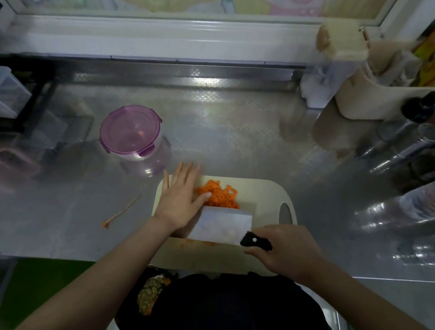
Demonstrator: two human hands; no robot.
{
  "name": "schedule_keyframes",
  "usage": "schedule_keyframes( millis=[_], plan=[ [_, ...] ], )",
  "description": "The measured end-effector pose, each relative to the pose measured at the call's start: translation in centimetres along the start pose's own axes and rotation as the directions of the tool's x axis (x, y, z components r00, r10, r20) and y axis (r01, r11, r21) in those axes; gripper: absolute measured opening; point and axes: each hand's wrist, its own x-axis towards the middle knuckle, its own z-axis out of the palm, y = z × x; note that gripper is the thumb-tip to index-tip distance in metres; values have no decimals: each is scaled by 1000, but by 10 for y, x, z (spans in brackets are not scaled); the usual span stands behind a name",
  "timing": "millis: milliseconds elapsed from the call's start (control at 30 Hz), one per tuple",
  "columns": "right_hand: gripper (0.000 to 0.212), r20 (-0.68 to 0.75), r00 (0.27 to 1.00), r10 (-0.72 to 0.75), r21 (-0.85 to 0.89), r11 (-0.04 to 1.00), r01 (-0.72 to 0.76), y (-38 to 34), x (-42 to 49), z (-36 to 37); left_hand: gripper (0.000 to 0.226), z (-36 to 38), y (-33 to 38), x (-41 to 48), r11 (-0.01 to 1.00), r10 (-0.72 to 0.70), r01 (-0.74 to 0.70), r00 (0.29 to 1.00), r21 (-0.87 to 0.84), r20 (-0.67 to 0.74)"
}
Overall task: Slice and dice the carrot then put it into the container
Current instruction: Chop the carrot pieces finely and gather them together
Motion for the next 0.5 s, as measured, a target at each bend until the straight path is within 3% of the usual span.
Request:
schedule_keyframes(
  millis=[100,200,333,500],
  plan=[
    [37,17,999,40,18,999,-40,3,-2,-3,41,-10,0,6,994,-81,60,964,-90,-254],
    [35,27,994,110,-3,994,-110,10,-1,-5,25,-18,0,9,974,-102,26,936,-224,-336],
    [37,28,990,136,-11,991,-135,15,-1,-8,35,-17,14,3,945,-36,-56,961,-322,-273],
    [35,-7,988,155,40,987,-155,14,0,-10,71,-5,39,-4,983,-37,15,992,-183,-120]
  ],
)
